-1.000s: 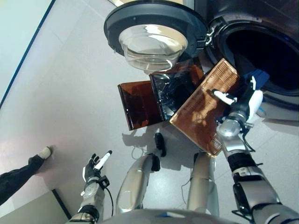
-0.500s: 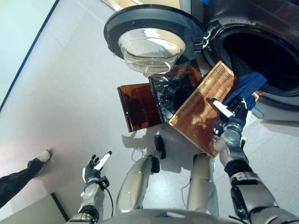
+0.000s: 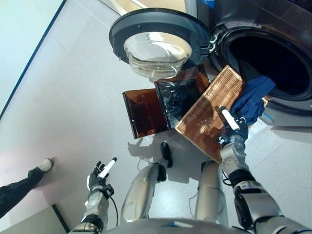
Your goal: Pick up the clothes and place them into the washing machine
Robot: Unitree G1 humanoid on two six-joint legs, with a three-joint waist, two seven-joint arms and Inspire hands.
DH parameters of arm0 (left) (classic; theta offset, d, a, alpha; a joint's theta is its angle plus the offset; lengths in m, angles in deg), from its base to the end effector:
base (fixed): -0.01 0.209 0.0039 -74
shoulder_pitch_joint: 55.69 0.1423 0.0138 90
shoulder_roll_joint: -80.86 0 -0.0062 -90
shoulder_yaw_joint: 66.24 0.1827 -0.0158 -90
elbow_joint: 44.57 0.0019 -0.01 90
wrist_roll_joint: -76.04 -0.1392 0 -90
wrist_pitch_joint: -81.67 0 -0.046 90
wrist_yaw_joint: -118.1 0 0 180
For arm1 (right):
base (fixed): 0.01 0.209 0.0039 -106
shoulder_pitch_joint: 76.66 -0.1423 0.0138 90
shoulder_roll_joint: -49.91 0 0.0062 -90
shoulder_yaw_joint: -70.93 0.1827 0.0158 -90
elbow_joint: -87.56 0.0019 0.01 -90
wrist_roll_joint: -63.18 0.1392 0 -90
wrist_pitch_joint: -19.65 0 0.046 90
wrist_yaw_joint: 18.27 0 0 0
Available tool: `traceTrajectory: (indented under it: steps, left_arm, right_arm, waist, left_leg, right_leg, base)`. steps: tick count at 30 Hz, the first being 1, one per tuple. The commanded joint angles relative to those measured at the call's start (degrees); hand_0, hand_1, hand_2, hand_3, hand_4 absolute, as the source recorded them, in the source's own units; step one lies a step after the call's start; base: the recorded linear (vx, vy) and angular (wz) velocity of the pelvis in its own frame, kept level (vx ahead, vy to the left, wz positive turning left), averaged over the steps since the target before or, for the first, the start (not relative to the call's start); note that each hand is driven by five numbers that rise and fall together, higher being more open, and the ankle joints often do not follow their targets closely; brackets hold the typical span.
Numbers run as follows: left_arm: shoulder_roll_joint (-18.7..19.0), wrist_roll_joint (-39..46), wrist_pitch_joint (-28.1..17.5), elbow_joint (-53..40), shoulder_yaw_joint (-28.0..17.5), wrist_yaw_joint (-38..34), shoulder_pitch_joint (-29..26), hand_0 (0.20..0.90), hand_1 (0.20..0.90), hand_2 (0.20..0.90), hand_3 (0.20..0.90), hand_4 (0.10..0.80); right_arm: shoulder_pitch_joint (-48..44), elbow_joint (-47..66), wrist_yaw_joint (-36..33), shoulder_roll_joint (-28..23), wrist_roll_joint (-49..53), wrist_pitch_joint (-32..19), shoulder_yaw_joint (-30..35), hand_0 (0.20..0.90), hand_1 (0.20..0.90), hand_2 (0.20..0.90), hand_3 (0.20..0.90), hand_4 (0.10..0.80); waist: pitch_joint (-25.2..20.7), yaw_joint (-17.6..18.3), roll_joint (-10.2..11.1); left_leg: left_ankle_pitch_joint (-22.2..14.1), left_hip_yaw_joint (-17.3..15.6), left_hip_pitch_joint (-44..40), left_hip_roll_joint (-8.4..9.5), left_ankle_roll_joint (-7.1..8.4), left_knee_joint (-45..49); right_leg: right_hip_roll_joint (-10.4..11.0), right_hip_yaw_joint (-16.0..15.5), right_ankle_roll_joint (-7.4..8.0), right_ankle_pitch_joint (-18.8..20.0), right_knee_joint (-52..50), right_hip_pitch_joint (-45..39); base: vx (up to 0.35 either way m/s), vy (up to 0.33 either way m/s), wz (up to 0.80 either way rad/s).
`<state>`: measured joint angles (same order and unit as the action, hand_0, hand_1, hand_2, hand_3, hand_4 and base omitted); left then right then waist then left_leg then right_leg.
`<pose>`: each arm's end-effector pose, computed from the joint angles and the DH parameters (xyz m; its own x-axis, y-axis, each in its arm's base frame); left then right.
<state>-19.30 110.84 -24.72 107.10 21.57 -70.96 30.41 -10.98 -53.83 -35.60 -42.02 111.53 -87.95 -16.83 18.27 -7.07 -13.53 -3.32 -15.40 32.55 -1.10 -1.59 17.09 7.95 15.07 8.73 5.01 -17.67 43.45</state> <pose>0.1308 0.1927 -0.0975 0.6144 0.3754 -0.6940 -0.6086 0.7853 -0.1140 0.2610 -0.2404 0.0118 0.7750 -0.5608 -0.2913 0.6317 0.6756 0.3801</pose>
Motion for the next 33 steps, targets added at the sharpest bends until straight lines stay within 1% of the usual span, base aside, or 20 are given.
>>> traceTrajectory:
  steps: [1, 7, 9, 10, 11, 13, 14, 17, 23, 24, 26, 27, 28, 30, 32, 33]
  left_arm:
    - [5.3, 2.6, -1.5, 3.5, -2.6, -1.3, 1.6, 0.900, 0.900, 0.900, 0.900, 0.800]
    - [5.4, 2.6, -1.5, 3.3, -2.4, -1.3, 1.9, 0.900, 0.900, 0.900, 0.900, 0.800]
    - [5.4, 2.8, -1.4, 3.3, -2.2, -1.2, 2.3, 0.900, 0.900, 0.900, 0.900, 0.800]
    - [5.3, 3.2, -1.2, 3.4, -2.0, -1.1, 2.5, 0.900, 0.900, 0.900, 0.900, 0.800]
    - [5.4, 3.2, -1.2, 3.4, -2.0, -1.1, 2.5, 0.900, 0.900, 0.900, 0.900, 0.800]
    - [5.3, 3.4, -0.7, 3.6, -1.5, -0.6, 2.7, 0.900, 0.900, 0.900, 0.900, 0.800]
    - [5.3, 3.4, -0.7, 3.6, -1.5, -0.6, 2.7, 0.900, 0.900, 0.900, 0.900, 0.800]
    - [5.2, 3.8, -0.1, 4.1, -1.4, -0.1, 2.8, 0.900, 0.900, 0.900, 0.900, 0.800]
    - [5.1, 3.9, -0.1, 4.3, -1.2, 0.1, 3.0, 0.900, 0.900, 0.900, 0.900, 0.800]
    - [5.1, 4.0, -0.1, 4.3, -1.1, 0.3, 3.5, 0.900, 0.900, 0.900, 0.900, 0.800]
    - [5.1, 3.9, -0.1, 4.3, -1.0, 0.3, 3.6, 0.900, 0.900, 0.900, 0.900, 0.800]
    - [5.2, 3.8, -0.1, 4.3, -0.9, 0.4, 3.9, 0.900, 0.900, 0.900, 0.900, 0.800]
    - [5.2, 3.8, -0.1, 4.3, -0.9, 0.3, 3.9, 0.900, 0.900, 0.900, 0.900, 0.800]
    - [5.3, 3.2, -0.2, 4.3, -0.5, 0.4, 4.0, 0.900, 0.900, 0.900, 0.900, 0.800]
    - [5.3, 3.2, -0.2, 4.3, -0.3, 0.5, 4.0, 0.900, 0.900, 0.900, 0.900, 0.800]
    - [5.4, 3.2, -0.2, 4.3, -0.1, 0.7, 4.2, 0.900, 0.900, 0.900, 0.900, 0.800]
  right_arm:
    - [-1.5, 5.5, 0.3, -2.4, 0.0, -4.0, -0.8, 0.900, 0.900, 0.900, 0.900, 0.800]
    - [-4.6, 6.4, -0.5, -4.1, 2.1, -5.2, 1.1, 0.900, 0.900, 0.900, 0.900, 0.800]
    - [-6.0, 6.2, 0.8, -4.2, 7.0, -6.3, 2.8, 0.900, 0.900, 0.900, 0.900, 0.800]
    - [-7.2, 6.5, 2.9, -3.4, 13.5, -7.6, 4.7, 0.900, 0.900, 0.900, 0.900, 0.800]
    - [-7.2, 6.3, 3.1, -3.4, 13.7, -7.7, 4.7, 0.900, 0.900, 0.900, 0.900, 0.800]
    - [-8.5, 5.4, 6.2, -2.3, 21.2, -8.4, 6.2, 0.900, 0.900, 0.900, 0.900, 0.800]
    - [-8.5, 5.3, 6.4, -2.3, 21.3, -8.5, 6.2, 0.900, 0.900, 0.900, 0.900, 0.800]
    - [-9.5, 4.7, 8.6, -1.5, 27.3, -9.8, 8.6, 0.900, 0.900, 0.900, 0.900, 0.800]
    - [-12.1, 5.7, 7.9, -3.3, 28.2, -11.4, 10.3, 0.900, 0.900, 0.900, 0.900, 0.800]
    - [-13.4, 6.0, 7.2, -5.2, 27.5, -12.0, 10.8, 0.900, 0.900, 0.900, 0.900, 0.800]
    - [-14.1, 5.8, 6.6, -6.1, 27.1, -12.1, 11.1, 0.900, 0.900, 0.900, 0.900, 0.800]
    - [-15.3, 5.6, 5.7, -7.8, 26.5, -12.5, 11.5, 0.900, 0.900, 0.900, 0.900, 0.800]
    - [-15.4, 5.5, 5.7, -7.9, 26.5, -12.4, 11.5, 0.900, 0.900, 0.900, 0.900, 0.800]
    - [-17.8, 3.6, 4.5, -10.8, 25.5, -12.2, 11.8, 0.900, 0.900, 0.900, 0.900, 0.800]
    - [-18.7, 2.4, 4.4, -12.1, 25.4, -11.7, 11.9, 0.900, 0.900, 0.900, 0.900, 0.800]
    - [-20.1, 1.1, 3.9, -13.9, 25.2, -11.5, 12.0, 0.900, 0.900, 0.900, 0.900, 0.800]
  waist:
    - [-2.0, -1.6, -0.9]
    - [-1.9, -1.9, -1.3]
    - [-1.8, -2.0, -1.5]
    - [-1.8, -2.2, -1.8]
    - [-1.8, -2.2, -1.8]
    - [-2.1, -2.3, -1.9]
    - [-2.1, -2.3, -1.9]
    - [-2.5, -2.4, -2.0]
    - [-2.8, -2.6, -2.2]
    - [-3.0, -2.7, -2.2]
    - [-3.0, -2.8, -2.3]
    - [-3.1, -2.9, -2.2]
    - [-3.1, -3.0, -2.2]
    - [-3.2, -3.2, -2.2]
    - [-3.2, -3.2, -2.2]
    - [-3.2, -3.5, -2.2]
  left_leg:
    - [5.5, 1.1, 2.2, -0.45, 2.84, -5.5]
    - [5.6, 1.2, 2.4, -0.37, 2.75, -5.4]
    - [5.6, 1.2, 2.5, -0.35, 2.75, -5.3]
    - [5.6, 1.1, 2.5, -0.34, 2.77, -5.5]
    - [5.6, 1.1, 2.5, -0.34, 2.77, -5.5]
    - [5.5, 1.0, 2.5, -0.32, 2.78, -5.4]
    - [5.5, 1.0, 2.5, -0.32, 2.78, -5.4]
    - [5.3, 1.0, 2.5, -0.27, 2.75, -5.4]
    - [5.2, 1.0, 2.5, -0.17, 2.71, -5.5]
    - [5.2, 1.0, 2.5, -0.15, 2.70, -5.4]
    - [5.2, 1.1, 2.6, -0.14, 2.70, -5.4]
    - [5.2, 1.2, 2.6, -0.13, 2.69, -5.5]
    - [5.2, 1.2, 2.6, -0.13, 2.69, -5.5]
    - [5.2, 1.2, 2.8, -0.10, 2.69, -5.4]
    - [5.2, 1.3, 2.8, -0.07, 2.68, -5.4]
    - [5.2, 1.3, 2.9, -0.03, 2.67, -5.4]
  right_leg:
    - [-2.3, -2.0, -4.57, -4.0, -3.8, -0.5]
    - [-2.3, -2.0, -4.61, -4.1, -4.1, -0.2]
    - [-2.2, -2.0, -4.63, -4.2, -4.1, -0.1]
    - [-2.2, -1.9, -4.64, -4.2, -4.2, -0.1]
    - [-2.2, -1.9, -4.64, -4.2, -4.2, -0.1]
    - [-2.2, -1.9, -4.67, -4.4, -4.3, -0.1]
    - [-2.2, -1.8, -4.67, -4.4, -4.3, -0.1]
    - [-2.2, -1.8, -4.66, -4.6, -4.5, 0.0]
    - [-2.1, -1.7, -4.63, -4.7, -4.4, 0.0]
    - [-2.0, -1.7, -4.59, -4.7, -4.4, 0.0]
    - [-2.0, -1.7, -4.59, -4.8, -4.4, 0.1]
    - [-2.0, -1.8, -4.59, -4.8, -4.6, 0.2]
    - [-2.0, -1.8, -4.59, -4.8, -4.6, 0.2]
    - [-2.0, -1.8, -4.61, -4.9, -4.7, 0.3]
    - [-2.0, -1.8, -4.60, -4.9, -4.7, 0.3]
    - [-1.9, -1.8, -4.60, -4.9, -4.7, 0.3]
  base:
    - [0.000, 0.000, 0.00]
    - [0.000, 0.000, 0.00]
    - [0.000, 0.000, 0.00]
    - [0.000, 0.000, 0.00]
    - [0.000, 0.000, 0.00]
    - [0.000, 0.000, 0.00]
    - [0.000, 0.000, 0.00]
    - [0.000, 0.000, 0.00]
    - [0.000, 0.000, 0.00]
    - [0.000, 0.000, 0.00]
    - [0.000, 0.000, 0.00]
    - [0.000, 0.000, 0.00]
    - [0.000, 0.000, 0.00]
    - [0.000, 0.000, 0.00]
    - [0.000, 0.000, 0.00]
    - [0.000, 0.000, 0.00]
